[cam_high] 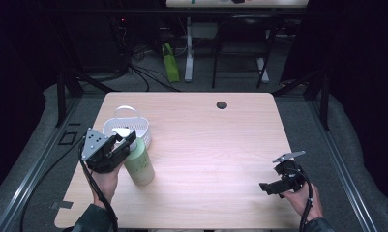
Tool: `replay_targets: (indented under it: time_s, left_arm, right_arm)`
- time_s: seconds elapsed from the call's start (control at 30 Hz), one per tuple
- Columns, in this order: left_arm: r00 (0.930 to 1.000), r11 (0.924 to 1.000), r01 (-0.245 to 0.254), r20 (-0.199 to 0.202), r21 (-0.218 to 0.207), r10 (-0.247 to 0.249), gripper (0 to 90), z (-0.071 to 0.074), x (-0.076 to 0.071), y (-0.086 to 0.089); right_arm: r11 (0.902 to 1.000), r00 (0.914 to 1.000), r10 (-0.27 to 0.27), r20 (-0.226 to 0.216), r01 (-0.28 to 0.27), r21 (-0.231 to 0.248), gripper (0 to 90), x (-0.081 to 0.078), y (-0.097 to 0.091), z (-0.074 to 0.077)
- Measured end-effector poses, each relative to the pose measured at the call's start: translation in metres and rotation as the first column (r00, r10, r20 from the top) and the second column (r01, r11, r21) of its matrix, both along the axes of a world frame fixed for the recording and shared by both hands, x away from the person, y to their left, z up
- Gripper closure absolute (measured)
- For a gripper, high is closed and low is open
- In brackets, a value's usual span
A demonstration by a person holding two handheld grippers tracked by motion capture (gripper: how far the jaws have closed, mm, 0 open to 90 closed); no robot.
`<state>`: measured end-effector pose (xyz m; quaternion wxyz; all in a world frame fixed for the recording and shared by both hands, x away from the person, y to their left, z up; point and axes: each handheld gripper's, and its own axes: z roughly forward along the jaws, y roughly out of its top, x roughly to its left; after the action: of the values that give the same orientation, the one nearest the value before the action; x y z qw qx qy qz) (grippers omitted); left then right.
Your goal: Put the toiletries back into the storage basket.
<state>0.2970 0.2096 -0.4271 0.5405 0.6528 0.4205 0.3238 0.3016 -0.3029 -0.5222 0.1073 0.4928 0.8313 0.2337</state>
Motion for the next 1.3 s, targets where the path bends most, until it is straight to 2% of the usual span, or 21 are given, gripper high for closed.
replay_targets:
  time_s: [0.07,0.23,1.3]
  left_arm:
    - [1.0,0.9999,-0.002,-0.004,-0.011,0.001,66.9,0.0,0.0,0.001]
    - [1.0,0.9999,-0.009,-0.003,-0.009,0.009,66.8,0.002,0.0,0.003]
    - [0.9998,0.9994,0.015,-0.014,0.032,-0.015,66.8,0.024,-0.002,0.01]
  right_arm:
    - [1.0,1.0,-0.001,0.0,0.001,0.004,0.9,0.0,0.0,0.0]
    - [1.0,1.0,-0.004,0.0,0.004,0.003,0.9,0.0,-0.001,0.0]
    - [0.9999,1.0,-0.002,0.005,0.002,-0.01,0.9,-0.001,-0.003,0.0]
